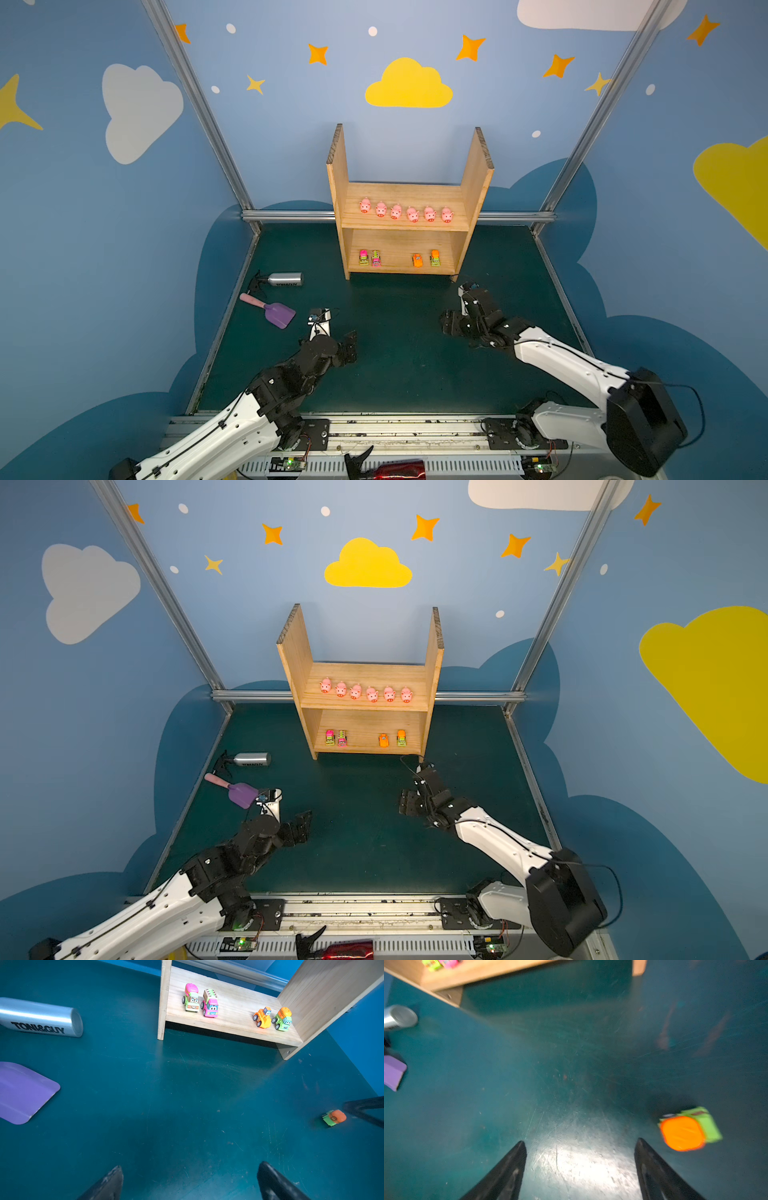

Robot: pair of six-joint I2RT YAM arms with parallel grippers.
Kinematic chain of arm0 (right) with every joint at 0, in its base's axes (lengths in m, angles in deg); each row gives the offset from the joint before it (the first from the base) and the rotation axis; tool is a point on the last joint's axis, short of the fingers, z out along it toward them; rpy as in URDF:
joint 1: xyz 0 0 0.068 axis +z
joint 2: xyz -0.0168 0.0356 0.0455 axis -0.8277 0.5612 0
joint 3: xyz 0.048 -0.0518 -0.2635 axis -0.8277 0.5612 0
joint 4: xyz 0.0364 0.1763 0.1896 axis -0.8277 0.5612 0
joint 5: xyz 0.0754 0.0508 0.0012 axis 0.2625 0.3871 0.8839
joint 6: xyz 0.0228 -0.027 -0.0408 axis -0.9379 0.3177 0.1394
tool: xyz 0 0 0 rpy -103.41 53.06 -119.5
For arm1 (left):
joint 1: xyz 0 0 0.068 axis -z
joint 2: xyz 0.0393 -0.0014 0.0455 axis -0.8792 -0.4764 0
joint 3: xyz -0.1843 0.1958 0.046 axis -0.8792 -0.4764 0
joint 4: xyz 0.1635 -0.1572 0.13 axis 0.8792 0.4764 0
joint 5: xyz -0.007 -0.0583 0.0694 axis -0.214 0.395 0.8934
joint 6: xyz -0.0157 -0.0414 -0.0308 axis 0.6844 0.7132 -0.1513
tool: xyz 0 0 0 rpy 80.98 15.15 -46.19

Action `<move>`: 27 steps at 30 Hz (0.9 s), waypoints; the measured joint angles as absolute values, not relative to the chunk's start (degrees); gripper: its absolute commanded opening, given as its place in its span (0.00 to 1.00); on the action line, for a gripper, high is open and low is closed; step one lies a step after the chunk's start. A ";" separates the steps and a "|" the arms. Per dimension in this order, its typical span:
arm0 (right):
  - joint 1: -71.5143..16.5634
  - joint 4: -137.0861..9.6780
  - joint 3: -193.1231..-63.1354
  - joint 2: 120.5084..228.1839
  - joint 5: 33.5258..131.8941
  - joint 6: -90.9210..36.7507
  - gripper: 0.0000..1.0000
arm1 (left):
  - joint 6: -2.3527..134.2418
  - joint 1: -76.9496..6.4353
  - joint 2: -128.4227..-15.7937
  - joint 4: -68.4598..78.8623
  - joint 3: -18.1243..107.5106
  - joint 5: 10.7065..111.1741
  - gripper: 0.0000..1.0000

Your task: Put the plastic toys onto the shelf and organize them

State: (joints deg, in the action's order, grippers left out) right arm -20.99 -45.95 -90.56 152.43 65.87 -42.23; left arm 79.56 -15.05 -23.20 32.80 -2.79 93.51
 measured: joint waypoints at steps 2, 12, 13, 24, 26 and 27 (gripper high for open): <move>-22.14 -44.75 -90.32 150.49 64.49 -42.12 0.81 | 79.56 -15.05 -23.42 32.78 -2.79 93.34 1.00; -35.37 -43.02 -89.92 156.37 64.08 -45.15 0.45 | 79.58 -15.11 -23.92 32.38 -2.29 92.24 1.00; -36.90 -43.00 -90.69 158.16 64.62 -45.05 0.42 | 79.58 -15.16 -23.92 32.36 -2.18 92.18 1.00; -42.17 -43.15 -98.45 171.60 68.38 -43.58 0.37 | 79.58 -15.22 -23.68 32.08 -2.05 92.03 1.00; -42.17 -43.17 -98.65 172.96 68.82 -43.17 0.37 | 79.56 -15.31 -23.99 31.73 -2.05 92.03 1.00; -42.17 -43.11 -98.75 173.79 68.93 -42.95 0.36 | 79.56 -15.31 -24.25 31.53 -2.05 92.03 1.00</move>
State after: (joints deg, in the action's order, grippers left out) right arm -42.17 -43.11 -98.75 173.79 68.93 -42.95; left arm 79.56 -15.31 -24.25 31.53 -2.05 92.03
